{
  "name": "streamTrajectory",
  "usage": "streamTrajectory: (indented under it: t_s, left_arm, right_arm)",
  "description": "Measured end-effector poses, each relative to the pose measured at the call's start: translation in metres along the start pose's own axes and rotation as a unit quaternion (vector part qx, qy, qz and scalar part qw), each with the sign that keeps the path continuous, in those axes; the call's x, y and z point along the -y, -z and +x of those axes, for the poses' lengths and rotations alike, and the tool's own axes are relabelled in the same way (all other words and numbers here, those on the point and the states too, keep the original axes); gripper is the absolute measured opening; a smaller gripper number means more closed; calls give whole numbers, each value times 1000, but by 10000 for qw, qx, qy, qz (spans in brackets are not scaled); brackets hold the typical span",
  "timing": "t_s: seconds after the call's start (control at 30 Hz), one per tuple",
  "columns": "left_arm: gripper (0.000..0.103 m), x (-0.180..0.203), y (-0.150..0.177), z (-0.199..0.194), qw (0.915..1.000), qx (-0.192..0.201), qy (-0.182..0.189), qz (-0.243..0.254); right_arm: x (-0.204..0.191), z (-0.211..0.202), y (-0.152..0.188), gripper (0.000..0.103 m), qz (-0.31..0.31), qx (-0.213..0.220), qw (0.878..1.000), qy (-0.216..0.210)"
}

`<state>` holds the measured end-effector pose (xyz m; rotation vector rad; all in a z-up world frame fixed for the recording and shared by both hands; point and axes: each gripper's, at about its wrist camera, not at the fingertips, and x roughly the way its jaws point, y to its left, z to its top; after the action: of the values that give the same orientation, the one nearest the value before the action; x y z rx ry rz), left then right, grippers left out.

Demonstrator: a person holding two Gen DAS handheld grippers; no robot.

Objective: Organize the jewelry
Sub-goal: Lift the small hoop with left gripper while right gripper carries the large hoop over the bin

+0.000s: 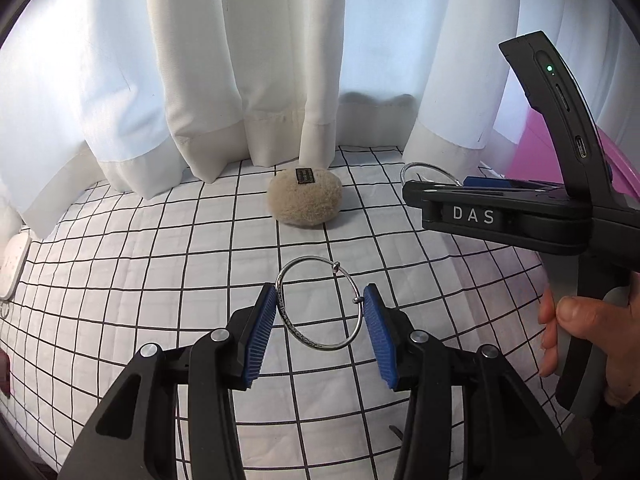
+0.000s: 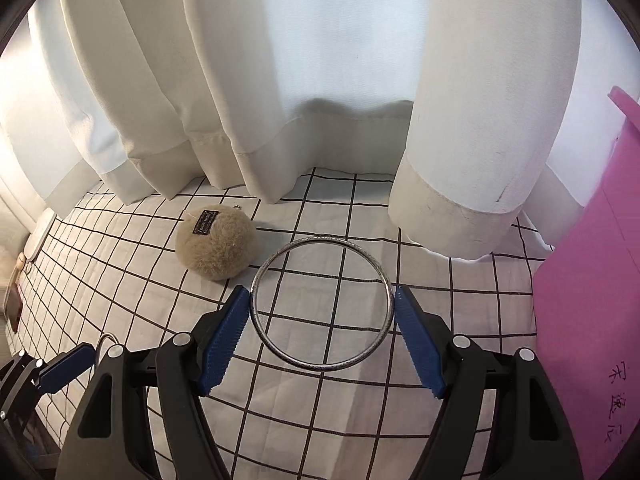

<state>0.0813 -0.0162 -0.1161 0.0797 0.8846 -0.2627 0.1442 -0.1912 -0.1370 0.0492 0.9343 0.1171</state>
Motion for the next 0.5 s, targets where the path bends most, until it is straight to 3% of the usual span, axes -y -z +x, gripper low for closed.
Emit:
streamTrajectory:
  t_s: [0.23,0.5]
  left_arm:
    - [44,0,-7,-27,9998,146,43,140]
    - [44,12,-25,-73,9975,580,169,376]
  right_arm:
    - [-3,-41,0,72,-36,183,9998,-18]
    - [11,-108,-1,72,70,608,9981,33]
